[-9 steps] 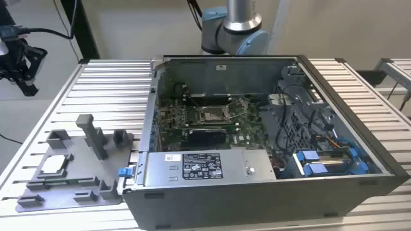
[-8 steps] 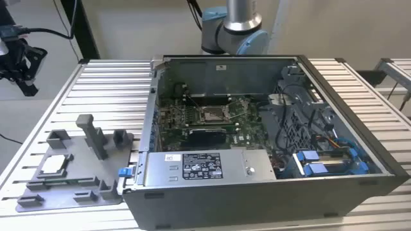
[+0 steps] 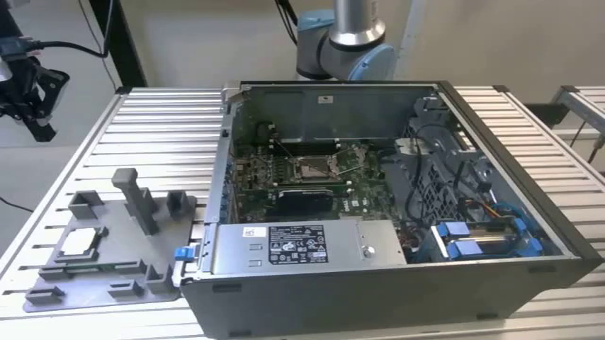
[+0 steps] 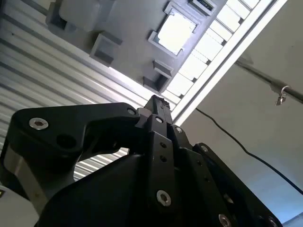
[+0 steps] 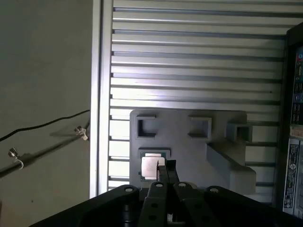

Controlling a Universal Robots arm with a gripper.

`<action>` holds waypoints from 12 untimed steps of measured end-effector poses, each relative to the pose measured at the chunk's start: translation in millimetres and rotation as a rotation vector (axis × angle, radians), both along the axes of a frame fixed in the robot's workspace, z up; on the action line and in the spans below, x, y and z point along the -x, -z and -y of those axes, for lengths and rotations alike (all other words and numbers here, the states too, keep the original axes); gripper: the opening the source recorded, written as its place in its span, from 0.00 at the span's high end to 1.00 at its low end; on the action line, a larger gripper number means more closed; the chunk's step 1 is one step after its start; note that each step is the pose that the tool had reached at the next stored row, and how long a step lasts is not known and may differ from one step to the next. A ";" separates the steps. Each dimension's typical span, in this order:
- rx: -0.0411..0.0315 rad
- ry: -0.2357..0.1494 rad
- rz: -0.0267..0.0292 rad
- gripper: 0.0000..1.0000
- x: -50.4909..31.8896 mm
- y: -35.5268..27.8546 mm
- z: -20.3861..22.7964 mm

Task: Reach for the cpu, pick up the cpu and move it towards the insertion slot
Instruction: 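Reach for the cpu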

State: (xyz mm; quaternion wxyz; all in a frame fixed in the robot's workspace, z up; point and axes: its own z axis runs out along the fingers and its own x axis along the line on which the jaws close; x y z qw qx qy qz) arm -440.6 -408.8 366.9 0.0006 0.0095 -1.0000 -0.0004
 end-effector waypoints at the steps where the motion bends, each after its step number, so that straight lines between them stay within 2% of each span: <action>1: 0.0000 0.000 0.0001 1.00 0.0 0.0 0.0; 5: 0.0000 0.000 0.0000 1.00 0.0 0.0 0.0; 6: 0.0000 0.000 0.0000 0.00 0.1 0.0 0.0; 12: 0.0000 0.000 0.0000 0.00 0.2 0.0 0.0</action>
